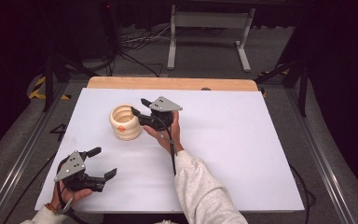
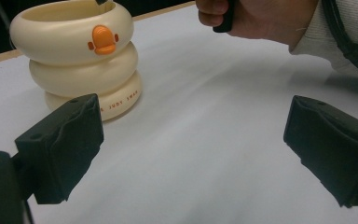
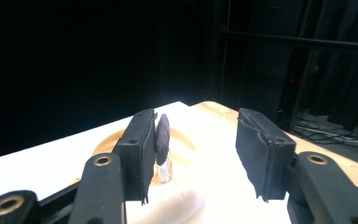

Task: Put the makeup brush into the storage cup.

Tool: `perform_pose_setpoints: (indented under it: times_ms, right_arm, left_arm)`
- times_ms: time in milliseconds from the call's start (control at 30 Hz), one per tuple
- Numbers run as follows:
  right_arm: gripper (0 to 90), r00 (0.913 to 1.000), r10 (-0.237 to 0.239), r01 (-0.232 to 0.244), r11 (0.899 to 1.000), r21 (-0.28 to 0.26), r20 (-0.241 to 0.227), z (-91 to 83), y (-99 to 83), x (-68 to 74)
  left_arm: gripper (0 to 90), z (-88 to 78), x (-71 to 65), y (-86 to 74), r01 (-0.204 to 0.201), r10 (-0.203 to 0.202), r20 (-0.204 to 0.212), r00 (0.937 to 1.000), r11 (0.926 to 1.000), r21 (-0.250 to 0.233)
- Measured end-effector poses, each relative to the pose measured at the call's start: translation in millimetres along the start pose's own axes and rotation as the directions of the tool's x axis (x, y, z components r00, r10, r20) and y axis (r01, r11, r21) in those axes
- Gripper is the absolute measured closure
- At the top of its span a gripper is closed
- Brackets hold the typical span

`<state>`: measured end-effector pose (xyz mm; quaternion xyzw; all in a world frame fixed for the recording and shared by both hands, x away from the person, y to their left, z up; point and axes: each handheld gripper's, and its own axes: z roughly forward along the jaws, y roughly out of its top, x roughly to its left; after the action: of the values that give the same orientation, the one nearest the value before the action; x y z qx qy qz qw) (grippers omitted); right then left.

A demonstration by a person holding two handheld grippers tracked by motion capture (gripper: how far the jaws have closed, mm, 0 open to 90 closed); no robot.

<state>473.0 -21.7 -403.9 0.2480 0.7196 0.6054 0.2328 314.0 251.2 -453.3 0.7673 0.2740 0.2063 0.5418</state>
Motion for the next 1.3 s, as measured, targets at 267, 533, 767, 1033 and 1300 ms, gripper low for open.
perform_pose_setpoints:
  times_ms: [267, 533, 767, 1033, 1300]
  right_arm:
    - [44.6, 0.9986, -0.040, 0.040, 0.999, -0.003, 0.034, -17.8, 8.9, -2.9]
    - [39.1, 0.9937, -0.095, 0.094, 0.995, 0.016, 0.060, -35.0, 15.7, -5.7]
    - [33.1, 0.9830, -0.147, 0.144, 0.989, 0.028, 0.111, -52.6, 20.5, -9.7]
    - [28.9, 0.9753, -0.169, 0.166, 0.986, 0.031, 0.142, -67.7, 23.9, -15.0]
    - [23.5, 0.9688, -0.180, 0.175, 0.984, 0.045, 0.170, -82.1, 26.6, -19.7]
  left_arm:
    - [5.8, 0.0, -0.2, 0.5, -0.005, 0.005, 0.000, 1.0000, 1.0000, 0.006]
    - [5.7, 0.5, -1.2, 0.9, 0.000, 0.000, 0.002, 1.0000, 1.0000, -0.002]
    - [5.7, 1.0, -1.6, 1.6, -0.009, 0.009, -0.002, 1.0000, 0.9999, 0.005]
    - [5.7, 1.6, -1.6, 1.4, -0.011, 0.011, -0.005, 0.9999, 0.9999, 0.009]
    - [5.6, 2.4, -1.6, 1.4, -0.011, 0.011, -0.005, 0.9999, 0.9998, 0.015]
